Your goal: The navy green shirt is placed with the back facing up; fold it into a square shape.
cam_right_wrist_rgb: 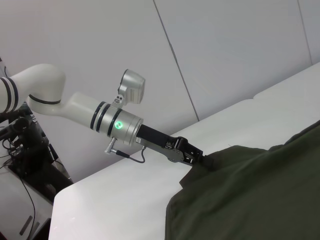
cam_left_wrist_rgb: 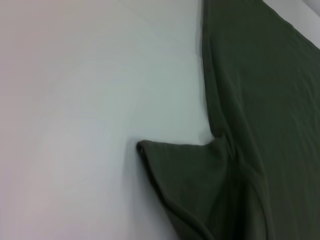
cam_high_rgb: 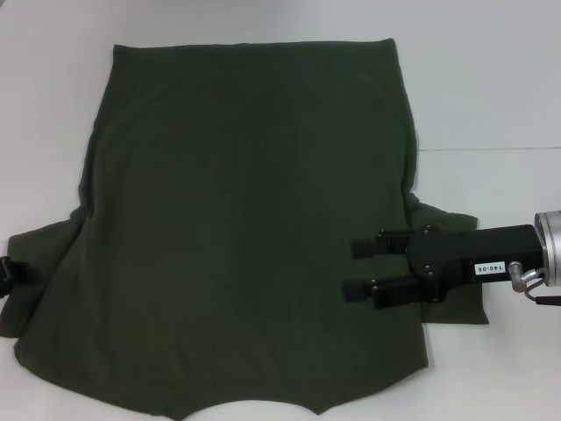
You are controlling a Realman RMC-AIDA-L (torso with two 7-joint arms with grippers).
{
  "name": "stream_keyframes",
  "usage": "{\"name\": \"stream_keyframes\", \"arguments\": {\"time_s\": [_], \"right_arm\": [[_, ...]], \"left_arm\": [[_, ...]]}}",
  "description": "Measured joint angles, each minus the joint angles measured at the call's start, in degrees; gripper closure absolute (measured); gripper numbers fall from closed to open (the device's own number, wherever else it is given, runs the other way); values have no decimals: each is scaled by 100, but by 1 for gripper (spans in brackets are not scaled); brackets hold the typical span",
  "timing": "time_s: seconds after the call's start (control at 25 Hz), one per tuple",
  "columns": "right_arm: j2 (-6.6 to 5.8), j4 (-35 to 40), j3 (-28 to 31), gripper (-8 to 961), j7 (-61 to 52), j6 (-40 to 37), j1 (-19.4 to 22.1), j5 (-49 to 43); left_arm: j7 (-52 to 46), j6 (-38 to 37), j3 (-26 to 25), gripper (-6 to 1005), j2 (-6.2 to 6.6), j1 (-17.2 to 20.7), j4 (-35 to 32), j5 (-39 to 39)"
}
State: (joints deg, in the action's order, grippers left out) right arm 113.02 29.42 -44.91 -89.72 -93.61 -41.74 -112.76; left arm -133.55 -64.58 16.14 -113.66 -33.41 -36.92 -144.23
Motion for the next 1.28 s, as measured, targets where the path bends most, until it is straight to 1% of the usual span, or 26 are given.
{"name": "stream_keyframes", "arguments": {"time_s": [0.04, 0.24, 0.44, 0.6, 0.68, 0.8, 1.0, 1.16, 1.24, 1.28], "right_arm": [[0, 1, 0, 40, 0, 0, 0, 0], [9, 3, 0, 40, -6, -5, -4, 0], [10, 3, 0, 40, -11, -3, -5, 0], [17, 2, 0, 40, -10, -1, 2, 0], [21, 3, 1, 40, -10, 1, 9, 0], [20, 2, 4, 40, -7, 13, 24, 0], [5, -9, 2, 40, 10, 44, 36, 0], [-2, -37, 1, 40, 35, 115, 37, -14], [0, -38, -3, 40, 39, 148, 42, -16], [2, -39, -5, 40, 39, 163, 42, -16]], "left_arm": [[-2, 1, 11, 761, 0, -2, 0, 0], [-99, 22, 17, 755, 1, -28, 6, -5], [-115, 25, 8, 936, 8, -32, 9, -9], [-116, 27, 4, 963, 11, -38, 8, -10], [-118, 48, -8, 976, 33, -71, -17, -16], [-129, 77, -76, 996, 130, -166, -134, -135], [-136, 22, -374, 995, 393, -439, -381, -697], [-123, -66, -383, 979, 539, -696, -512, -1091], [-138, -177, -364, 971, 598, -818, -524, -1161], [-212, -325, -320, 967, 647, -960, -523, -1169]]}}
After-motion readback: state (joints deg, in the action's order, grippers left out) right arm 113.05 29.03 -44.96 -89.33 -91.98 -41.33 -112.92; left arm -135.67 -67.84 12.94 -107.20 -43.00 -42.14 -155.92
